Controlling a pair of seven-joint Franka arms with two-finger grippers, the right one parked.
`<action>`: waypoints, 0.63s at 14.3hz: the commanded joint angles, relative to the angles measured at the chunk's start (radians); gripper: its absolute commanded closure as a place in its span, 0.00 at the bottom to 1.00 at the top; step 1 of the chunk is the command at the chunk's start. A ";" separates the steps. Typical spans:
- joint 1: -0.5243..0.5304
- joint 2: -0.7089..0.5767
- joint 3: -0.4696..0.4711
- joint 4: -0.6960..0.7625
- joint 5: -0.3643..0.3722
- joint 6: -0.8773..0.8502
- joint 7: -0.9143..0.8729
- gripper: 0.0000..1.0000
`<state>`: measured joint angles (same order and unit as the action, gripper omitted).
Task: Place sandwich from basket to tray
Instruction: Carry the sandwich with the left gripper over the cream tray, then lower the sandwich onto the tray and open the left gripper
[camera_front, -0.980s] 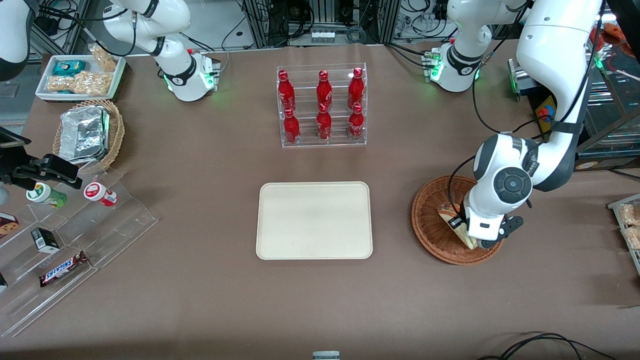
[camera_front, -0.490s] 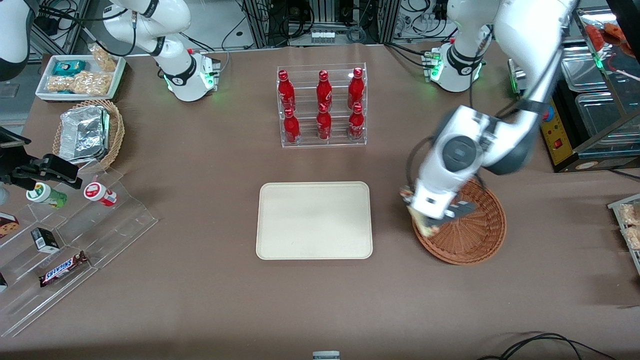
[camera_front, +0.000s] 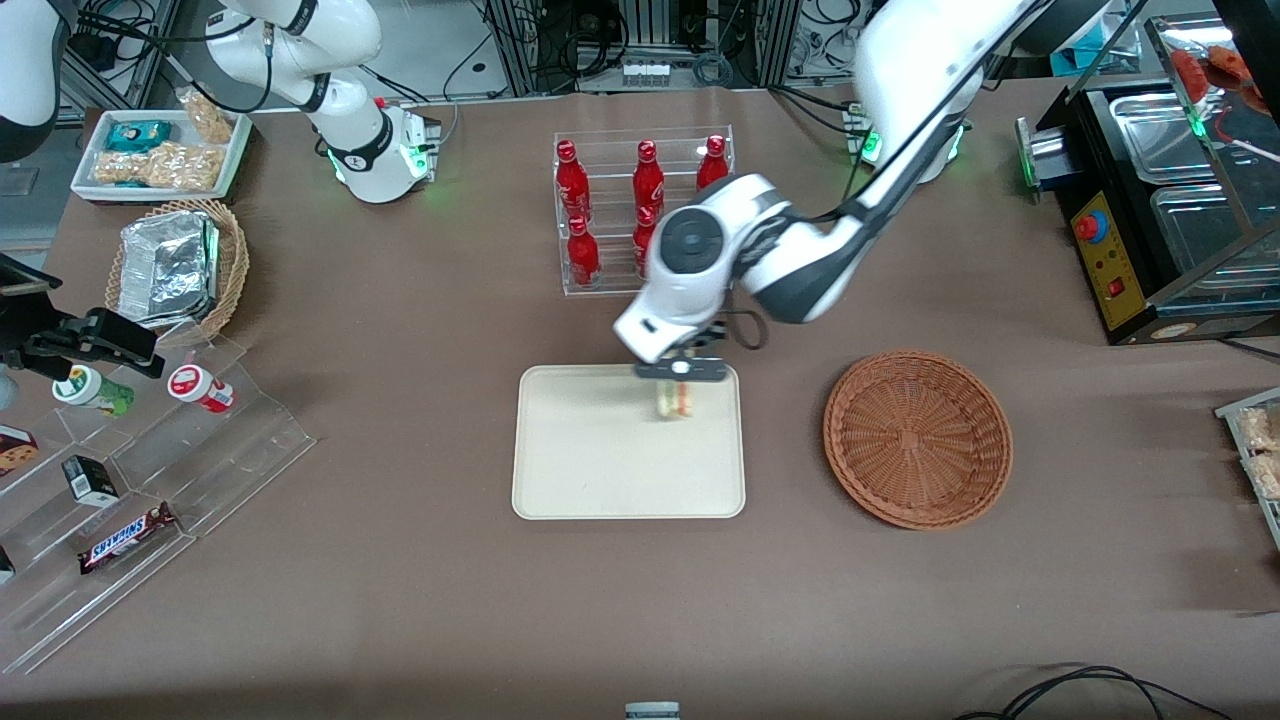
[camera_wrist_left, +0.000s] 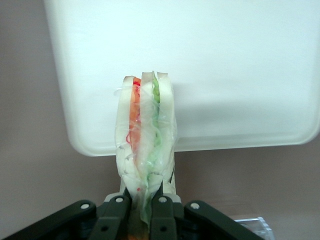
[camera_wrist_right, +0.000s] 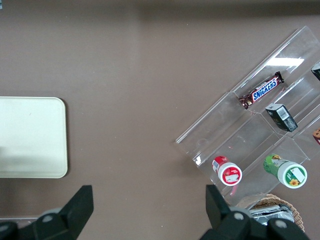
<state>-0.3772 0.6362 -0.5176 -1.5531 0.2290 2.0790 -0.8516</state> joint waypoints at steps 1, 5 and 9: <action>-0.061 0.175 0.016 0.209 0.096 -0.020 0.006 0.89; -0.081 0.313 0.016 0.388 0.102 0.003 0.009 0.86; -0.078 0.346 0.016 0.423 0.101 0.053 0.013 0.68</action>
<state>-0.4313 0.9551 -0.5095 -1.1863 0.3155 2.1232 -0.8410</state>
